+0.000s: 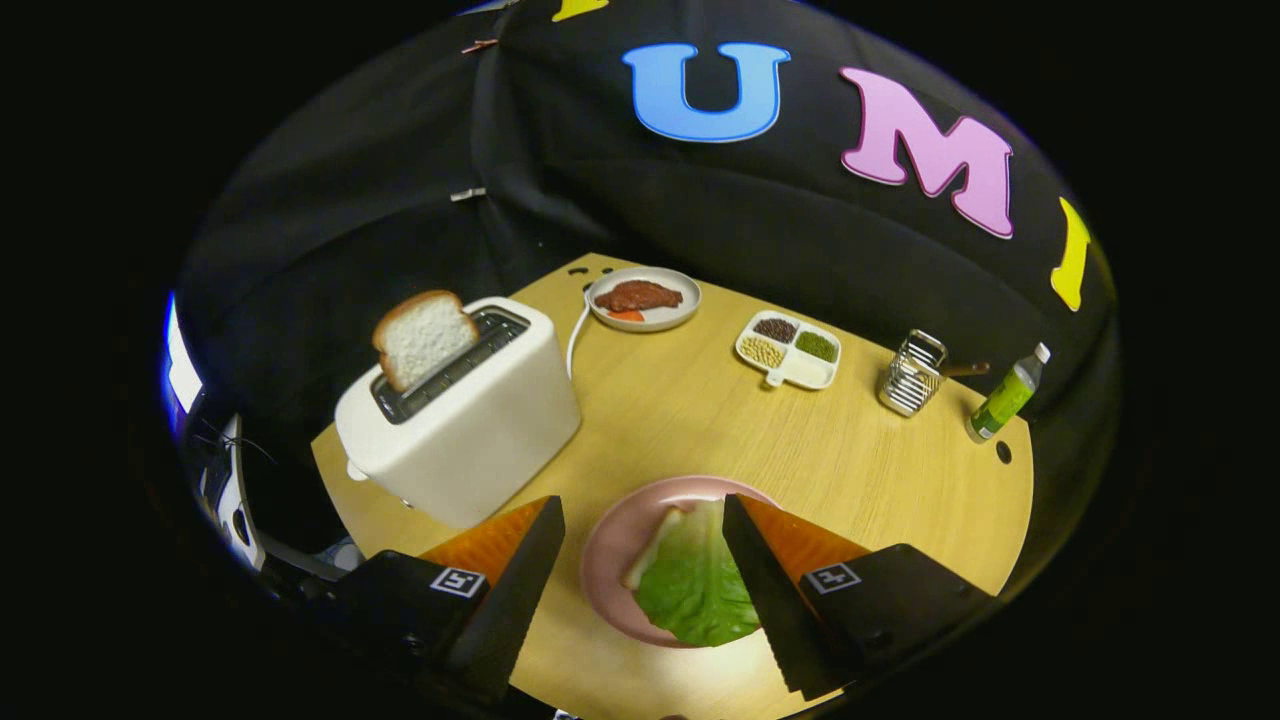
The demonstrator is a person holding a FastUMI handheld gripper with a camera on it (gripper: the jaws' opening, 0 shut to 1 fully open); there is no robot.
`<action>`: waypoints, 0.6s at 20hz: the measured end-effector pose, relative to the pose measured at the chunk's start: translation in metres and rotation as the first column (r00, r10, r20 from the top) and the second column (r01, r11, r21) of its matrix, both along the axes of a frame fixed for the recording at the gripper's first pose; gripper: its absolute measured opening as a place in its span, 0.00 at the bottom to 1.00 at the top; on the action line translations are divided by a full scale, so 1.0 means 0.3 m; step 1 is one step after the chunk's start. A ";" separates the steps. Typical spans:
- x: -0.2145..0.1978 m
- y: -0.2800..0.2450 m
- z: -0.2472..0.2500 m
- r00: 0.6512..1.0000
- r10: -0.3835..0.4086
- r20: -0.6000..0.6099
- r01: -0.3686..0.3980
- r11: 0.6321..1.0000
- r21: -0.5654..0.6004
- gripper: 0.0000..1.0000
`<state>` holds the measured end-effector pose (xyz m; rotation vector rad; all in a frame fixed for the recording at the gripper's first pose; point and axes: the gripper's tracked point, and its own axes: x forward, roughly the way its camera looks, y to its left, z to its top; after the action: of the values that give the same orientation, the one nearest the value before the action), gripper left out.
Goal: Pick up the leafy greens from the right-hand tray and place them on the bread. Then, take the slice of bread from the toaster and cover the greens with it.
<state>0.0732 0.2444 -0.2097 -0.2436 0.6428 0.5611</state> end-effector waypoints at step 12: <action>-0.063 0.486 0.249 0.990 0.128 0.062 -0.137 0.975 0.172 0.99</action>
<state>0.0542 0.3903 -0.1351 -0.1344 0.5264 0.7342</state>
